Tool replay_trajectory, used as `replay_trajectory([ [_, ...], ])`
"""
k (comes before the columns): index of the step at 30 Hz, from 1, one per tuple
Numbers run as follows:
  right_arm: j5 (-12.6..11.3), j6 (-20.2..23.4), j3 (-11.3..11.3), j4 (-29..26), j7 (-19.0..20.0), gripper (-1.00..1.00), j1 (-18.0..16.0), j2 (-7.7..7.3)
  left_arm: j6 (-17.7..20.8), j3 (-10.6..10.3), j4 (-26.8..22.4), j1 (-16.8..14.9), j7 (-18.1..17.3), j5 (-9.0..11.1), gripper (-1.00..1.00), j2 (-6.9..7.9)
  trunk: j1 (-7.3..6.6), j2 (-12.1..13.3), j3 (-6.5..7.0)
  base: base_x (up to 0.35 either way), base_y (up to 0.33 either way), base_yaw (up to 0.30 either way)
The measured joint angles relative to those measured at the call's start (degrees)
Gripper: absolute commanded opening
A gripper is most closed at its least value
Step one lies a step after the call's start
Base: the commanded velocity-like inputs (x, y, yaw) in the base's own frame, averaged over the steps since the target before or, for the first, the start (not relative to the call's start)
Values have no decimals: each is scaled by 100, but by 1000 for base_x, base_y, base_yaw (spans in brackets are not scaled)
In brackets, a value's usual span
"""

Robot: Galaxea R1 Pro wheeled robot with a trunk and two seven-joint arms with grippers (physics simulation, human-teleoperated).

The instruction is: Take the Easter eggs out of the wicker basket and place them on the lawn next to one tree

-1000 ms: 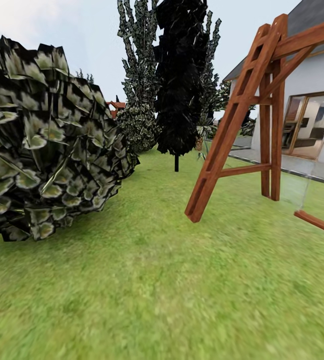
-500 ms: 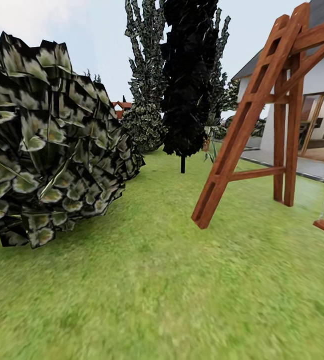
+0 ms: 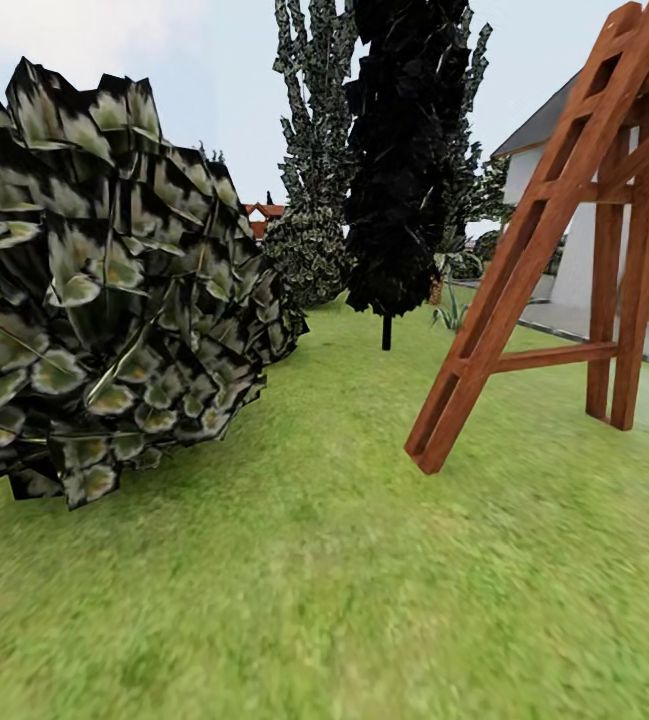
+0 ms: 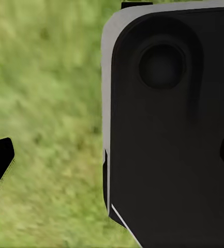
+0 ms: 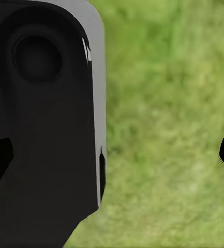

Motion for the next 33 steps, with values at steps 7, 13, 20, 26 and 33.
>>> replay_trajectory([
  [7, -35, 0, -16, -2, 0, 100, 0, 1, 0, 0, 0, 0, 0, 0, 100, 0, 0, 0, 0, 332, 0, 0],
  [13, -40, 0, -19, -2, 0, 100, 0, -1, 0, 0, 0, 0, 0, 0, 100, 0, 0, 0, 0, 333, 0, 0],
  [20, -41, 0, -19, -2, 0, 100, 0, -2, 0, 0, -1, 0, 0, 0, 100, 0, 0, 0, 0, 333, 0, 0],
  [26, -42, 0, -19, -2, 0, 100, 0, 1, 0, 0, 0, 0, 0, 0, 100, 0, 0, 0, 0, 333, 0, 0],
  [33, -34, 0, -12, -2, 0, 100, 0, 1, 1, 0, 0, 0, 0, 0, 100, 0, 0, 0, 0, 333, 0, 0],
])
